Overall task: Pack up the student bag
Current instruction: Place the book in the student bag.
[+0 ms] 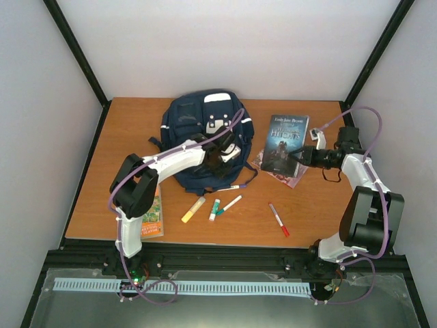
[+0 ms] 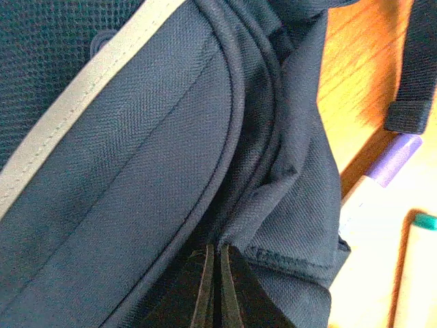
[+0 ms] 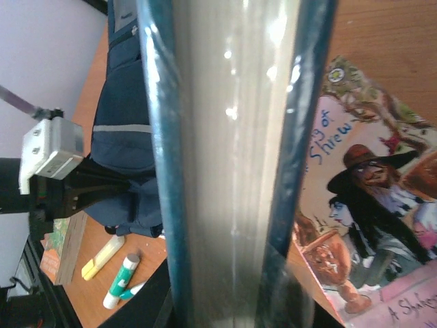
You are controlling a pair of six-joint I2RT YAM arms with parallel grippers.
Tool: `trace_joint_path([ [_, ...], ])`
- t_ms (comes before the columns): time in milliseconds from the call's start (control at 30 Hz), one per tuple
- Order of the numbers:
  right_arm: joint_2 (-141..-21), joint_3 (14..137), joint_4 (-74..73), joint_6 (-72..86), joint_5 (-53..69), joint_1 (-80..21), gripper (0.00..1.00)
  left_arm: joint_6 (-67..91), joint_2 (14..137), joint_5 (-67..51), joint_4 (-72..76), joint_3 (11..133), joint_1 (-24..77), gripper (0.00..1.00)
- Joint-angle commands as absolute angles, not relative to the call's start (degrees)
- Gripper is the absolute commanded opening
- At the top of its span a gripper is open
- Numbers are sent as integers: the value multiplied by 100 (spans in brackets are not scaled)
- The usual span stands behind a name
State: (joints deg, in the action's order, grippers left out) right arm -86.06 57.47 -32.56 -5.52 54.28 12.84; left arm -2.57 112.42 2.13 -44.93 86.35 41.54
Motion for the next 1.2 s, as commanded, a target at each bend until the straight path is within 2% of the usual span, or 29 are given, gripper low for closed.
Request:
trace_joint_path([
  [0, -8342, 5817, -2758, -469, 5788, 1538, 3, -185, 11284, 347, -4316, 9260, 4175, 1],
  [233, -8278, 5756, -2689, -389, 5794, 1751, 3, -111, 11284, -291, -4129, 10241, 4175, 1],
  [400, -8323, 5743, -2678, -374, 5816, 1801, 3, 2, 11946, -699, -4175, 10802, 4175, 1],
  [633, -8349, 5730, -2681, -352, 5843, 1858, 3, -22, 12242, -334, -4122, 10727, 4184, 4],
  [667, -8364, 5728, -2681, -352, 5850, 1863, 3, -50, 12178, -263, -4119, 10668, 4184, 7],
  [733, -8390, 5733, -2681, -352, 5878, 1872, 3, -110, 12040, -119, -4164, 10567, 4188, 22],
  [867, -8449, 5757, -2703, -352, 5930, 1881, 3, -346, 11704, 257, -4191, 10118, 4192, 39],
  [967, -8492, 5762, -2716, -360, 5969, 1881, 3, -603, 11635, 389, -4351, 9810, 4186, 44],
  [1167, -8558, 5773, -2750, -372, 6009, 1881, 3, -729, 11461, 394, -4368, 9240, 4192, 45],
])
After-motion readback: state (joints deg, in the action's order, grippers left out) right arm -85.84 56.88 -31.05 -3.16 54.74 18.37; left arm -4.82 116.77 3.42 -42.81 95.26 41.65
